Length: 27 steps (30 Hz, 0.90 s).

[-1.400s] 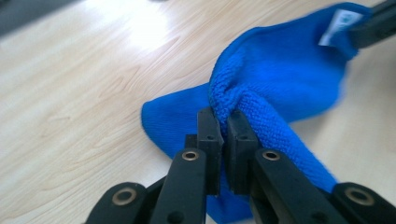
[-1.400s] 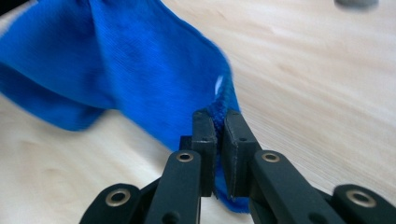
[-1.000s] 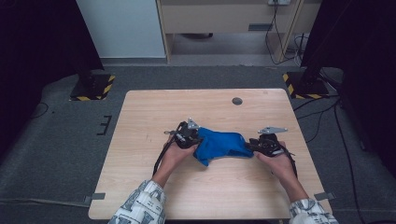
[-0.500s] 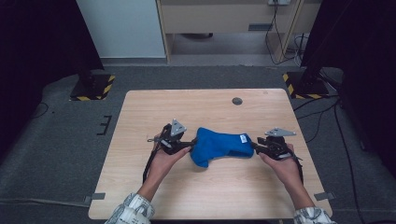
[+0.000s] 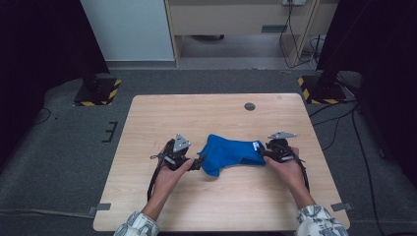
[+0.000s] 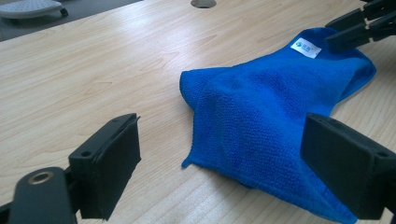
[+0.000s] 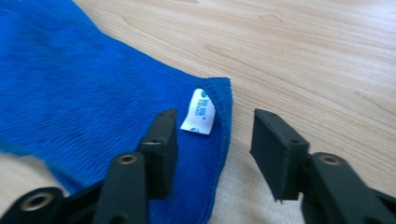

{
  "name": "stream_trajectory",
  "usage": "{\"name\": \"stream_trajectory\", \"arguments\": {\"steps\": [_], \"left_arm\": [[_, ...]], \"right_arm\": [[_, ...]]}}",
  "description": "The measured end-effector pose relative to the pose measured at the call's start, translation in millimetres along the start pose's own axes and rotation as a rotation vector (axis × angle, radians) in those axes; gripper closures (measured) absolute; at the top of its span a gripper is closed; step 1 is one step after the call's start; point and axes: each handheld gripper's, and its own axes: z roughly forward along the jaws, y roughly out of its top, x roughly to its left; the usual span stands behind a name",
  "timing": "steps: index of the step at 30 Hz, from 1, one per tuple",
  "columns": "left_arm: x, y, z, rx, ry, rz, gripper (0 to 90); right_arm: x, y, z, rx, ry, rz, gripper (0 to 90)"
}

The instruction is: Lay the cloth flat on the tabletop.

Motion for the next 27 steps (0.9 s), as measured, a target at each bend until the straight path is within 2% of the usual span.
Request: {"name": "stream_trajectory", "arguments": {"steps": [3,4,6,14,17,21,22,23,24,27], "left_arm": [[0.5,-0.8,0.5,-0.004,-0.019,-0.007,11.5],[0.6,-0.9,0.4,-0.002,-0.020,-0.006,11.6],[0.7,-0.8,0.2,-0.002,-0.019,-0.006,12.9],[3.1,2.7,-1.6,-0.021,0.003,-0.022,18.7],[5.1,6.7,4.5,0.001,0.020,-0.024,22.1],[6.7,11.2,15.1,0.023,0.041,-0.026,25.0],[6.4,13.2,21.2,0.042,0.056,-0.027,26.0],[6.4,13.2,21.2,0.042,0.056,-0.027,26.9],[5.8,13.4,22.1,0.035,0.044,-0.048,27.2],[4.9,7.7,20.4,0.021,0.036,-0.065,27.2]], "right_arm": [[-1.9,-0.2,3.5,0.012,-0.005,-0.004,83.8],[-2.4,-1.0,3.0,0.017,0.001,0.003,88.3],[-2.5,-3.6,-1.6,0.008,0.013,0.019,88.8],[1.3,-26.8,-37.4,-0.040,0.079,0.025,88.0],[0.1,-32.7,-43.8,-0.054,0.087,0.027,84.7],[-2.9,-35.9,-43.7,-0.053,0.071,0.039,77.6],[-3.7,-35.9,-41.4,-0.061,0.048,0.047,66.2],[-3.7,-35.9,-41.4,-0.061,0.048,0.047,66.2],[-3.0,-33.3,-40.2,-0.082,0.043,0.065,57.2],[1.1,-28.0,-36.0,-0.096,0.036,0.048,47.0]]}}
